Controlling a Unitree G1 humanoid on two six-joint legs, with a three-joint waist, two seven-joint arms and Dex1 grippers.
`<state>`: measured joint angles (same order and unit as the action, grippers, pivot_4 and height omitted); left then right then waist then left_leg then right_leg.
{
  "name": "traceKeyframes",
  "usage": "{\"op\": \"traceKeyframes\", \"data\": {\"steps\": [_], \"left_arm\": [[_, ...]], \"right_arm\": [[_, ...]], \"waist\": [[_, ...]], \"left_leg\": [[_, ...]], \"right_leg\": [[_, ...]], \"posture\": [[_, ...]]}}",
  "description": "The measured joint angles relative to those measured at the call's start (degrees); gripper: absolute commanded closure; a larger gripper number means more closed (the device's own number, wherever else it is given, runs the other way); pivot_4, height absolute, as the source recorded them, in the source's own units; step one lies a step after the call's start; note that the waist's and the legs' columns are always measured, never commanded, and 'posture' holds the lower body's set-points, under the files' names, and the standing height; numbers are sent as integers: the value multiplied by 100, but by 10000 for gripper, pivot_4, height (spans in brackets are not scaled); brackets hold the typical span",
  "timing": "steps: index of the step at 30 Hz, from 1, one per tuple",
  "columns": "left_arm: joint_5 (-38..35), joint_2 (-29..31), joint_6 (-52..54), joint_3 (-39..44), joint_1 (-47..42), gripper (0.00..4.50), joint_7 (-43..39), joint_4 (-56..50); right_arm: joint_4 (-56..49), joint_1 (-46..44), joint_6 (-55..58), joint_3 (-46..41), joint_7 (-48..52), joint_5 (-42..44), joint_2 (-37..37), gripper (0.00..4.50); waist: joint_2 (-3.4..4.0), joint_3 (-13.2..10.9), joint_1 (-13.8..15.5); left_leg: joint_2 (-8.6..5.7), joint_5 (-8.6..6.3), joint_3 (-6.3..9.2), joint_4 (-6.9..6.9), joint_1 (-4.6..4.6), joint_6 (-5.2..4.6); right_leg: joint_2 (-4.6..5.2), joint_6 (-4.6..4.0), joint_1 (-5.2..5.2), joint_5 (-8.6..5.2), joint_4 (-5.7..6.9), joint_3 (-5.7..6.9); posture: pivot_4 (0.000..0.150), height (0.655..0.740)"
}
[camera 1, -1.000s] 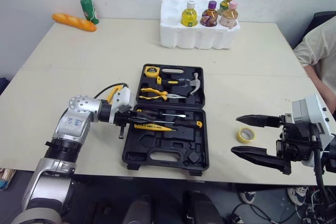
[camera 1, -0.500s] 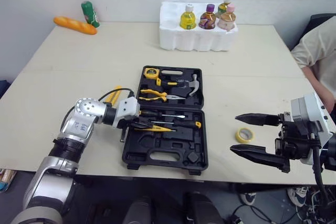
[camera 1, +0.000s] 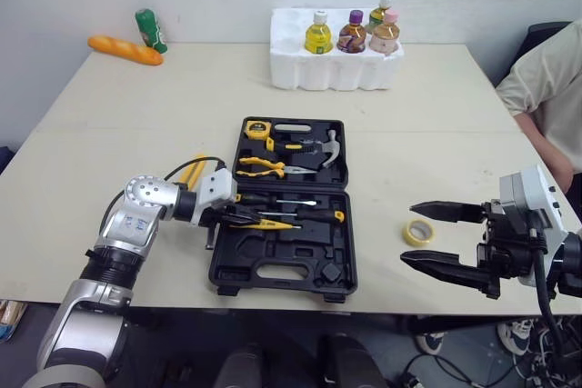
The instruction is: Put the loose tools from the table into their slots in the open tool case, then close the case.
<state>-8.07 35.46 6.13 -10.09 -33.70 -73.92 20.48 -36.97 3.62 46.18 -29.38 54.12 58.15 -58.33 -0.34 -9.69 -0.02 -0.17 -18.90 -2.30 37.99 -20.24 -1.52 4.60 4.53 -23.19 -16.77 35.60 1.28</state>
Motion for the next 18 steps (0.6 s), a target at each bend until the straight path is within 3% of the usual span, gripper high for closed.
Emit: {"op": "traceKeyframes", "data": {"steps": [11,14,18], "left_arm": [[15,-224,-396,6,-33,44840,87,521],[-296,-221,98,203,70,36520,46,370],[-1257,165,1685,1041,699,18749,232,-519]], "right_arm": [[108,-37,-6,117,98,-134,0,0],[116,30,-12,55,94,-224,0,0],[505,483,-214,-372,124,-724,1,0]], "waist": [[38,90,9],[32,86,7],[-34,42,-46]], "left_leg": [[0,-3,7,-6,8,-4],[0,-3,10,-8,1,-4],[5,0,10,-15,-43,4]], "right_leg": [[5,-5,16,-3,-12,2],[6,-7,8,-4,-13,4],[2,-9,-49,-5,-5,6]], "posture": [[1500,7367],[1500,7367],[1500,7367]]}}
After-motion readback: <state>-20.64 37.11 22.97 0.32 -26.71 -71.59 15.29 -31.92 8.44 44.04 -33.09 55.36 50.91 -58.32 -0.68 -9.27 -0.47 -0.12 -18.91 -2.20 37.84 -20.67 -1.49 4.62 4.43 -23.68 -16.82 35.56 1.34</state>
